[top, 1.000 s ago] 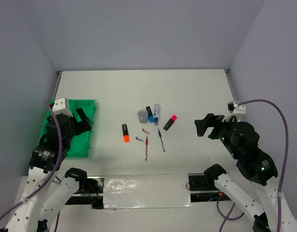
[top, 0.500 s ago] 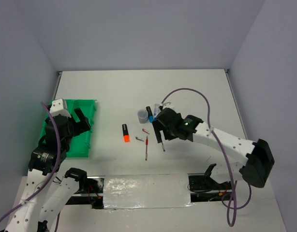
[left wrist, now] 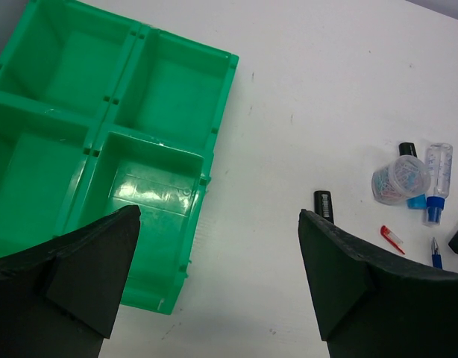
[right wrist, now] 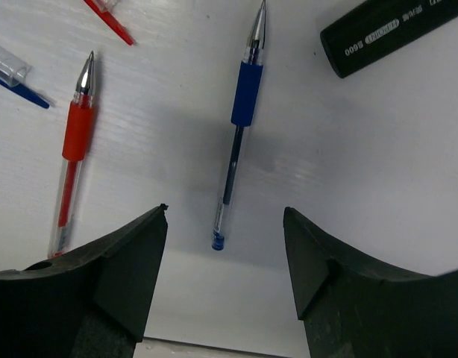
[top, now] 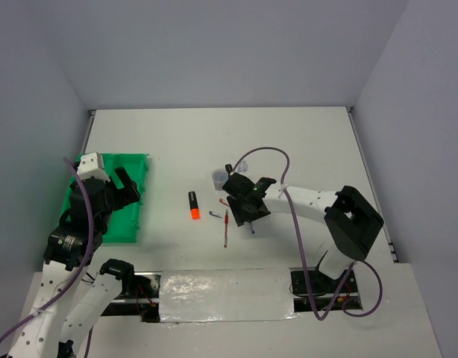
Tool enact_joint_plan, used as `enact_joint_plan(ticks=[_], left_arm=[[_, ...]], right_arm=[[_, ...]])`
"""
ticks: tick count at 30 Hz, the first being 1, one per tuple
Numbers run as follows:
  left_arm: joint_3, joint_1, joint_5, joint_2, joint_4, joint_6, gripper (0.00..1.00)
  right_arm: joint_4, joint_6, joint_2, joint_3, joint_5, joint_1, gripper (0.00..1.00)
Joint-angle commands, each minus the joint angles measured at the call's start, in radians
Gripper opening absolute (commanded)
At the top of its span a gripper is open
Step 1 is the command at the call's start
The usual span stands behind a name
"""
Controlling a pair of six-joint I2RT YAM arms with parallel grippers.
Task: Sort the stationery into containers
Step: Pick up the pen from the center of the board.
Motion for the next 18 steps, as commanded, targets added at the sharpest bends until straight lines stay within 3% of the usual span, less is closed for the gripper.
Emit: enact_joint_plan(ticks=[1,10,18], left_arm=[[0.002,0.0,0.013,-0.013,0.036,0.004,0.99],[0.001,-0.003,0.021,-0.013,0.04,0.007,0.99],[-0.001,-0.006,0.027,-0.01,0.041,0.008,0.99]], right_arm=[[0.079,-0.007,0.011,0.022,-0.034,-0.022,0.71],[0.198,-0.045,0.126,-0.027,-0.154,-0.074,0.61],[0.208,-0.039,0.146,-0.07,-0.185,-0.089,0.41]])
